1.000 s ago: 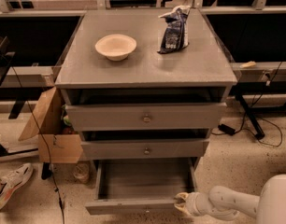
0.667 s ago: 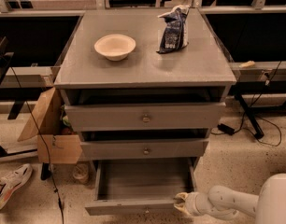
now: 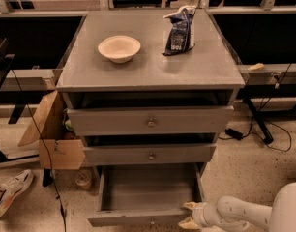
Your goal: Open bottom drawer
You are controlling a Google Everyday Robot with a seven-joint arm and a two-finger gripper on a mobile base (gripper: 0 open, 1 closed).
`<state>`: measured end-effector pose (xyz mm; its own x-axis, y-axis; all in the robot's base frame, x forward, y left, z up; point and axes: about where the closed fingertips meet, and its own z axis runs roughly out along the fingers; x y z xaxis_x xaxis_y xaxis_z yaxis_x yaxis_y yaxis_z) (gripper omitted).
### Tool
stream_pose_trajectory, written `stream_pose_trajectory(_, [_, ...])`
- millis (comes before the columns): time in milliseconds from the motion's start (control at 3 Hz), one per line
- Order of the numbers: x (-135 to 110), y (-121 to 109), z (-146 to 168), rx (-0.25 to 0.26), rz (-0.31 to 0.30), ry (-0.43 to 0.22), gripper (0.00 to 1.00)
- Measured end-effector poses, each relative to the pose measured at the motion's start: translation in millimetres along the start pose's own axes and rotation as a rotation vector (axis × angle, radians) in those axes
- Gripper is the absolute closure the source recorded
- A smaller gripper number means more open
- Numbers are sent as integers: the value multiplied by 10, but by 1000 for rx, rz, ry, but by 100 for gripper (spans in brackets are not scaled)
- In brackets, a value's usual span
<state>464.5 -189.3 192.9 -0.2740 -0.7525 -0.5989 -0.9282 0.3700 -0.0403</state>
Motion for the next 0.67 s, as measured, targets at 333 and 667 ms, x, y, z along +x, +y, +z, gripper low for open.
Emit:
stream_pose_trajectory(333, [174,162,-120,42,18,27,0])
stream_pose_trajectory(667, [332,319,-229,79,31,58,0])
